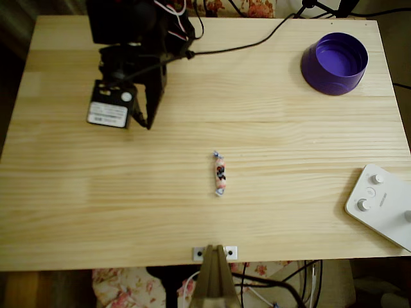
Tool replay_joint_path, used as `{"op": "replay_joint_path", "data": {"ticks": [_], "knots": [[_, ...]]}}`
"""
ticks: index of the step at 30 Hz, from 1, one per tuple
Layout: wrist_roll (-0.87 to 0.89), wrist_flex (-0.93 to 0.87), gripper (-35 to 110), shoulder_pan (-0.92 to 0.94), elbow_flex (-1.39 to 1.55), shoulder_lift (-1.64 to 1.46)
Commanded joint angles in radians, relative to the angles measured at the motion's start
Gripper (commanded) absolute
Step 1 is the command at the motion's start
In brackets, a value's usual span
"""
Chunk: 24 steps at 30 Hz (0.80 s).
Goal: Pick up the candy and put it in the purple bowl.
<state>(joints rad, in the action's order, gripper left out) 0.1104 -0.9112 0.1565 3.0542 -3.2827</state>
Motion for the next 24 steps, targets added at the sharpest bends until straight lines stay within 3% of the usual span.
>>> {"op": "replay_joint_path", "data": {"ticks": [1,24], "knots": [[0.026,-0.012,0,0.026,-0.017,-0.017],[0.114,-0.020,0,0.107,-0.017,-0.017]]}}
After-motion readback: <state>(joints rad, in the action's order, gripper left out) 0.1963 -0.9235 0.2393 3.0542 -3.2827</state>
